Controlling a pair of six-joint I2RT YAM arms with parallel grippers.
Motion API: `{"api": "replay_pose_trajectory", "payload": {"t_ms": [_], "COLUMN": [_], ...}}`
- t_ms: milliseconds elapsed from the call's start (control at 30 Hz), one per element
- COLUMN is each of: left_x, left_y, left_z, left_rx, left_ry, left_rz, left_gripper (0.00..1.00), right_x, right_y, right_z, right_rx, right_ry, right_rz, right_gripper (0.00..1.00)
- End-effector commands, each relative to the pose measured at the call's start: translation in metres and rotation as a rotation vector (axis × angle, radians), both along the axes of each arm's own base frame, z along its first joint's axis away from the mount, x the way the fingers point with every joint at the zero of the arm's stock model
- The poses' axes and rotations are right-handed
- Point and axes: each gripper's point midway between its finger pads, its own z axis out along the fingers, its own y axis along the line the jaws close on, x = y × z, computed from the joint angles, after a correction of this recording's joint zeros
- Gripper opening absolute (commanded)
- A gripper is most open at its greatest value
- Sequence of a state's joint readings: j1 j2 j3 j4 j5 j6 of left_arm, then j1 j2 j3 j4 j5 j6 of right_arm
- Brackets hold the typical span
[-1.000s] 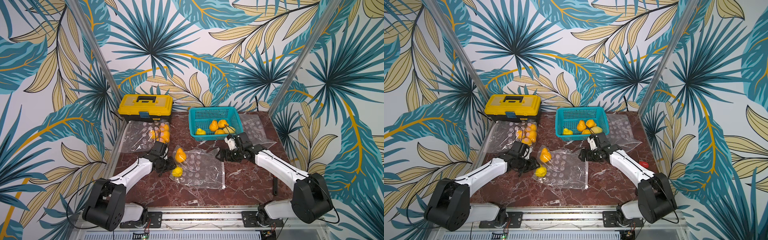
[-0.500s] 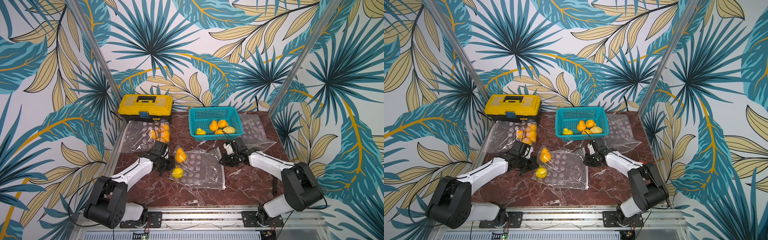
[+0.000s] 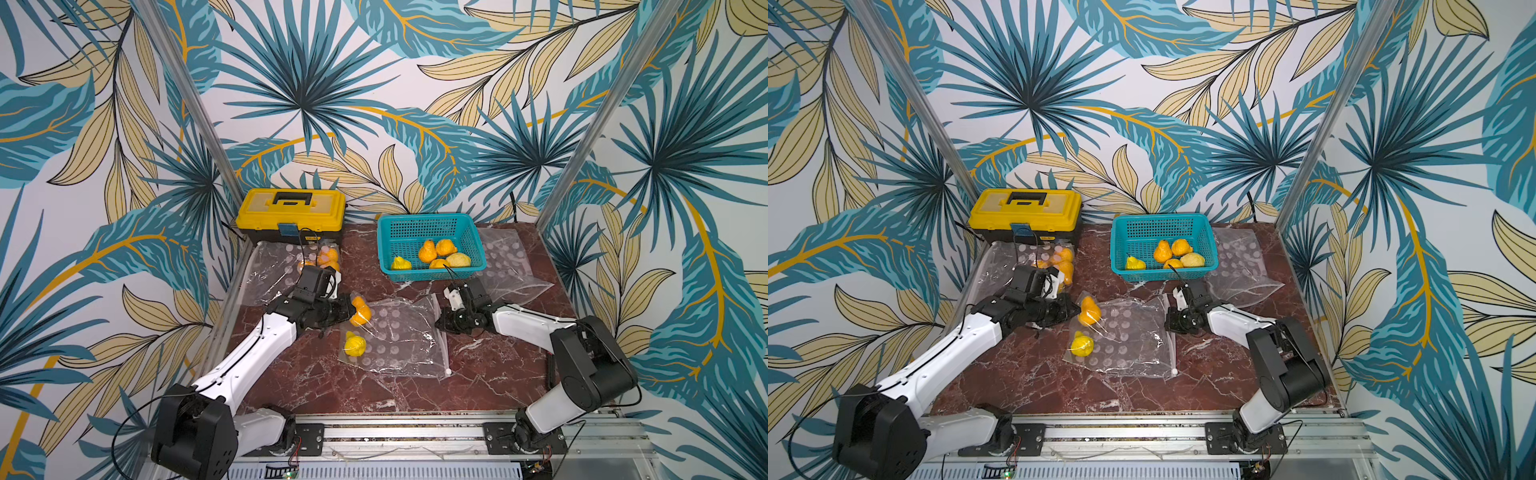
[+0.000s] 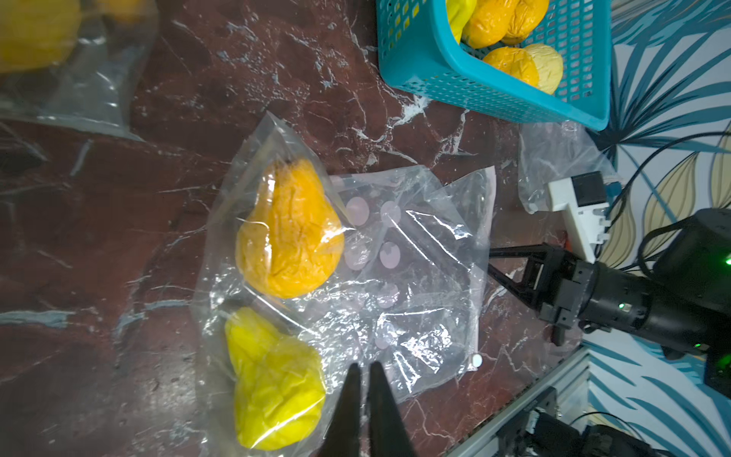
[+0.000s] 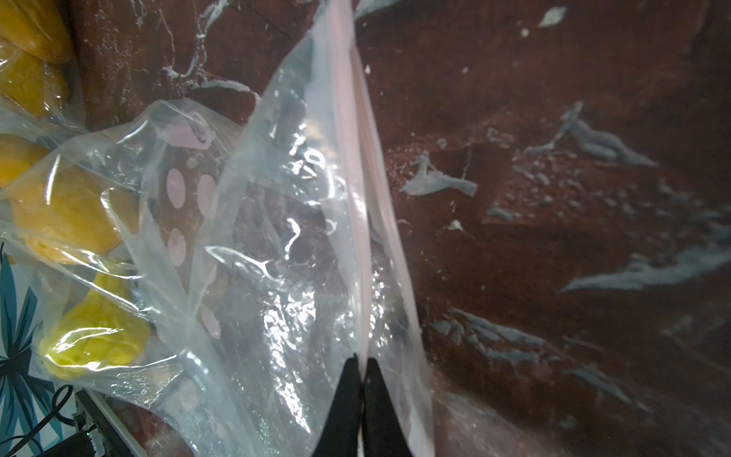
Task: Open the zip-top bag and take out the pear
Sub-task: Adjust the zipper food storage bag at the center of the board.
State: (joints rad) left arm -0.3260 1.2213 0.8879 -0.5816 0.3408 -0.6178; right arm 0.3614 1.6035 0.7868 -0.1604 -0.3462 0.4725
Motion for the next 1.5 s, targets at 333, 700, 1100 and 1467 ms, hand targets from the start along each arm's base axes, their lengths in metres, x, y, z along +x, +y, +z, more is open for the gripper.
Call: {"api": "replay_pose_trajectory", "payload": {"t_ms": [333,700,1100,1467], "left_x": [-0.034,-0.025,-0.022,-0.01], "left_y": [0.012,-0.004,0.018,0.023], "left_z": [-0.085,-0.075,-0.044,-0.096], "left_rx": [0.0,-0.096,0.005,0.107], "left_ry": [0.2,0.169,0.116,0.087], "left_rz": [0.009,-0.012,0.063,-0.062], "left_gripper": [0.51,0.0,0.28,0.58], "right_x": [-0.007,-0.007,-0.007,-0.009], "right_y": [0.0,0.001,0.002,0.002], "right_z": [-0.007,-0.005,-0.008,-0.006], "right_rx": [0.007,0.008,0.022,0.02], "right_ry": [0.03,0.032,0.041,0.044], "right_rz": [0.003,0.006,0.004,0.004], "right_gripper": [0.07,0.07,0.07,0.07]}}
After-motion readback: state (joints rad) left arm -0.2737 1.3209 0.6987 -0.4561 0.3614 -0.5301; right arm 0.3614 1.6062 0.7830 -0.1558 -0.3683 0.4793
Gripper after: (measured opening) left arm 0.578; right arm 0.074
